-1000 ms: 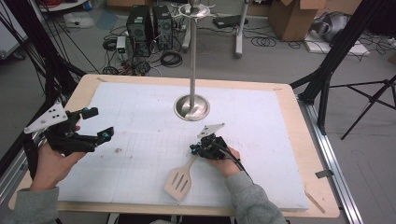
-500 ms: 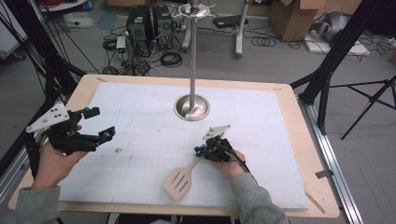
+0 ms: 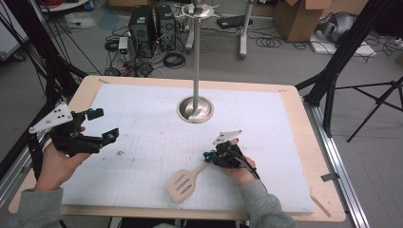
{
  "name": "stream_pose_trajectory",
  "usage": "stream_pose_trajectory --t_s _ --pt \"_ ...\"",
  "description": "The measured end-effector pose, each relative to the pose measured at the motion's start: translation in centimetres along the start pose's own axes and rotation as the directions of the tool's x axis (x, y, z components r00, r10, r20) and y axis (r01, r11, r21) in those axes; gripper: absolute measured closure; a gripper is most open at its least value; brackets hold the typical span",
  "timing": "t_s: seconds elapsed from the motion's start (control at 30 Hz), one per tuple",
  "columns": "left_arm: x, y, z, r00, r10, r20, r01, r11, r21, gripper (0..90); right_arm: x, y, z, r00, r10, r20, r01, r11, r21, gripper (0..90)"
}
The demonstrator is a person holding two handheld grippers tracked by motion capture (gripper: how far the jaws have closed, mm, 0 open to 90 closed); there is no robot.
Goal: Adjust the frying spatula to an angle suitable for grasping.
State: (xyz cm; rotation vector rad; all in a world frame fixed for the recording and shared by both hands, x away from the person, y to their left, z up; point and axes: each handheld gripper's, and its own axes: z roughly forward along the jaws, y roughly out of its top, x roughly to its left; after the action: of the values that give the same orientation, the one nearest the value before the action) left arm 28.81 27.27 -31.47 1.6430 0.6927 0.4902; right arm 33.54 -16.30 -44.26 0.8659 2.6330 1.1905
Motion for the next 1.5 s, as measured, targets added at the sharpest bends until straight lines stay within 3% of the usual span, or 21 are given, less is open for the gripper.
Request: stream_pose_trajectory --t_s 0.23,0.37,0.5,0.63,0.77,1.1,1.5 --pt "0.1 0.0 0.2 1.0000 -0.003 0.002 0.003 1.0000 -0.001 6.6 0.0 -0.4 -0.4 0.9994 0.035 0.001 -0.035 0.999 -0.004 90.0" --pt "0.1 0.0 0.3 1.0000 0.000 0.005 0.000 1.0000 0.000 6.6 0.5 -0.2 -0.2 0.9999 0.016 -0.005 -0.017 1.000 -0.015 90.0" --pt "0.0 0.0 0.5 1.0000 -0.001 0.006 0.001 1.0000 0.006 6.6 2.0 0.5 0.6 0.9994 -0.019 -0.030 0.018 0.999 -0.038 90.0" --pt "0.0 0.0 0.5 1.0000 -0.001 0.007 0.001 1.0000 0.005 6.6 3.2 0.8 1.8 0.9983 -0.044 -0.040 0.043 0.999 -0.010 90.0" --pt "0.2 0.0 0.2 1.0000 -0.006 0.003 0.006 1.0000 -0.001 6.6 3.1 0.7 1.8 0.9981 -0.034 -0.050 0.034 0.999 -0.003 90.0" --pt "0.3 0.1 0.1 1.0000 -0.006 0.002 0.006 1.0000 -0.003 6.6 3.5 -0.3 0.7 0.9965 -0.064 -0.054 0.065 0.998 0.005 90.0" --pt "0.2 0.1 0.1 1.0000 -0.007 0.000 0.007 1.0000 -0.005 6.6 2.2 -2.4 -1.8 0.9961 -0.063 -0.062 0.064 0.998 0.013 90.0"
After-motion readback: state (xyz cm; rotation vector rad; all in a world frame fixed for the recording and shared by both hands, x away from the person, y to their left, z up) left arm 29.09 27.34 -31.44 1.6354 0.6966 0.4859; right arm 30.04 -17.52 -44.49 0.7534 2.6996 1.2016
